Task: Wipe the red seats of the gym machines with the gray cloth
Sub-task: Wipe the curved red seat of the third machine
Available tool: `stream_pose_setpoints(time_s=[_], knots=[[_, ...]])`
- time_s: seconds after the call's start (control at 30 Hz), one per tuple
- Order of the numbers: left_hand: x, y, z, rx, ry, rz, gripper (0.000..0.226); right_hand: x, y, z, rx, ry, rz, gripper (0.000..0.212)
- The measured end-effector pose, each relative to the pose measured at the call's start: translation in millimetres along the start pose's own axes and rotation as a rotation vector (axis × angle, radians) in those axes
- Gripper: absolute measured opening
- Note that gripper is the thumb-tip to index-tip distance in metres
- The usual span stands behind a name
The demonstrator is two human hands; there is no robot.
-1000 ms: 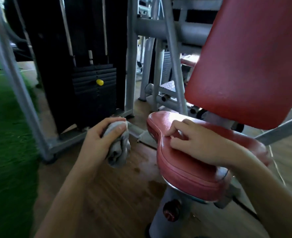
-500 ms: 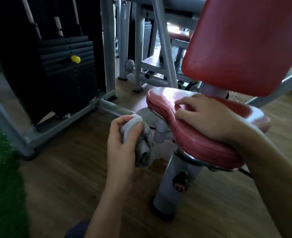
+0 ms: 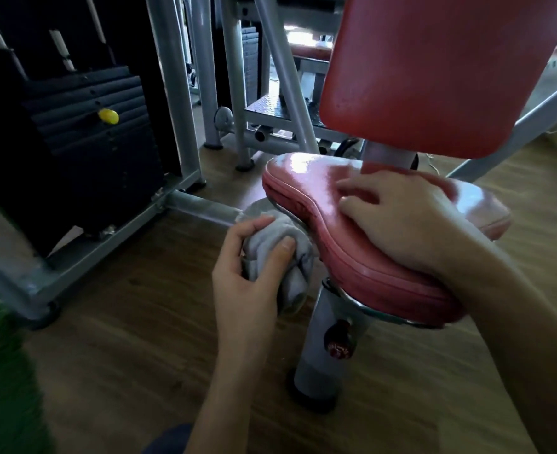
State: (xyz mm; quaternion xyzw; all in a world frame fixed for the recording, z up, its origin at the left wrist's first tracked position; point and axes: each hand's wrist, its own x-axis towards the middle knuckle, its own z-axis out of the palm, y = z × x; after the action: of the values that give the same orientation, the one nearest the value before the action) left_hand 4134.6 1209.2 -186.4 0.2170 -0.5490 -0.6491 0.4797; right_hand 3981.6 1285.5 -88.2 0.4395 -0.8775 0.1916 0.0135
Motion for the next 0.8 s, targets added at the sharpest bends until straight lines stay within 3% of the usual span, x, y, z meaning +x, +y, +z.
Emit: stream_pose_setpoints(time_s=[0.27,0.43,0.8], knots=[[-23,6,9,0.099,-0.034,0.044,0.025,-22,13,-9,0.035,-0.020,-0.015,0.054],[-61,13,27,0.077,-0.041,0.101,0.031,-24,12,-10,0.032,-0.020,-0.006,0.044],[-55,24,37,0.087,-0.022,0.129,0.026,-27,12,-10,0.001,-0.033,-0.019,0.043]])
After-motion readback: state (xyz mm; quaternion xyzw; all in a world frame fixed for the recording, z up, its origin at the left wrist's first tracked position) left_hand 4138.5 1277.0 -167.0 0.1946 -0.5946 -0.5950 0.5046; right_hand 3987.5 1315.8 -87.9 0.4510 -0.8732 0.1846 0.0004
